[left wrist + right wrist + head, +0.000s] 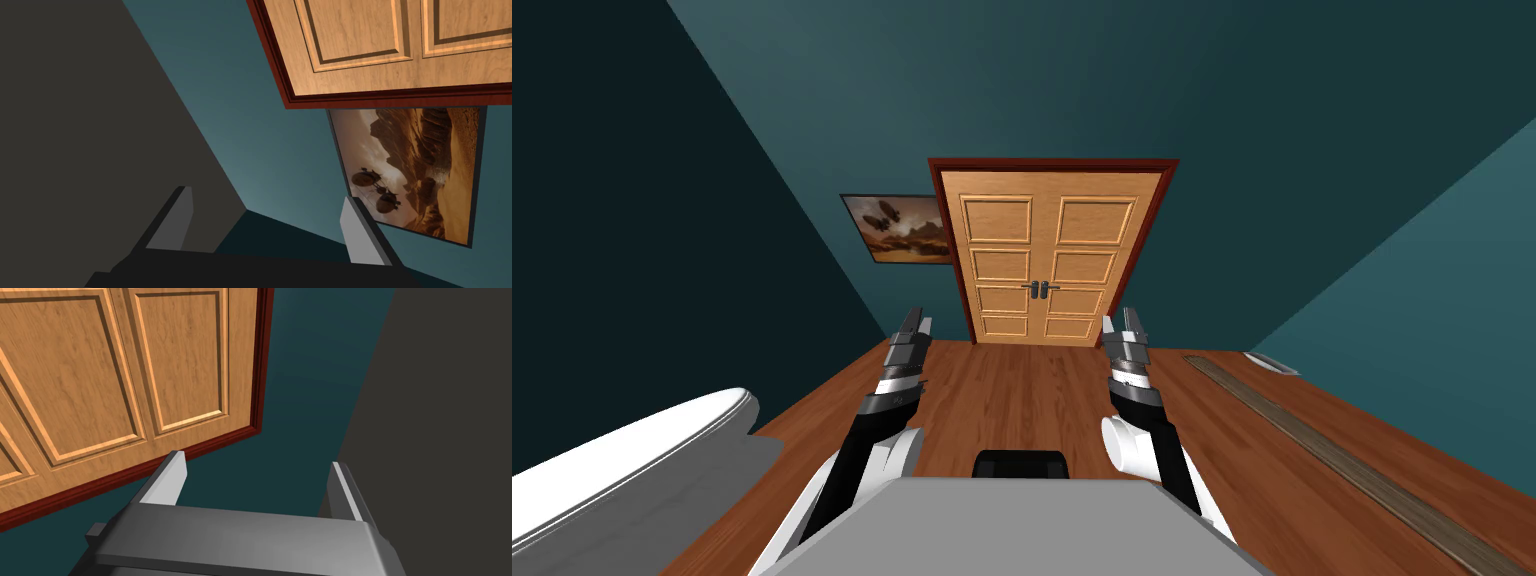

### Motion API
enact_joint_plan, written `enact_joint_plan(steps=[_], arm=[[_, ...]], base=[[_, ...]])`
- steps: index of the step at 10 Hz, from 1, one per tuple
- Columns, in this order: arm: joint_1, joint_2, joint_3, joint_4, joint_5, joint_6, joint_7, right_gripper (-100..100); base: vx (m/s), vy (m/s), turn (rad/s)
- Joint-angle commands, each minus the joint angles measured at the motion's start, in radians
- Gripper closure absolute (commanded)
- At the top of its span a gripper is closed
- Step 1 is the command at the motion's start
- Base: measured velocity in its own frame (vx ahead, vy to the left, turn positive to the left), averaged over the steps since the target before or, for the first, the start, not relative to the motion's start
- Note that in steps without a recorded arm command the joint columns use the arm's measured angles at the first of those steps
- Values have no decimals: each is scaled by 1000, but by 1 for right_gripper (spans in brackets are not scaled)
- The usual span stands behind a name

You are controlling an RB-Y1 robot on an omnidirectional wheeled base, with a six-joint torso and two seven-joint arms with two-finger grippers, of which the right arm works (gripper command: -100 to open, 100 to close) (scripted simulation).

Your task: Pull the door open

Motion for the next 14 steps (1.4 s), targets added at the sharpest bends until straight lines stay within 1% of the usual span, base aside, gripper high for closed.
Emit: enact_joint_plan(steps=[1, 2, 3, 6, 9, 14], arm=[[-19, -14, -7, 36, -3, 5, -2, -100], [-24, -18, -9, 47, -3, 6, -2, -100], [-37, -26, -13, 72, -5, 10, -3, -100], [-61, -41, -22, 118, -9, 16, -5, -100], [-92, -57, -32, 177, -13, 23, -8, -100], [-150, -84, -52, 288, -21, 38, -13, -100]], base=[[183, -30, 39], [138, -7, 26], [121, 10, 25], [98, 7, 25], [91, -9, 24], [100, -9, 31]])
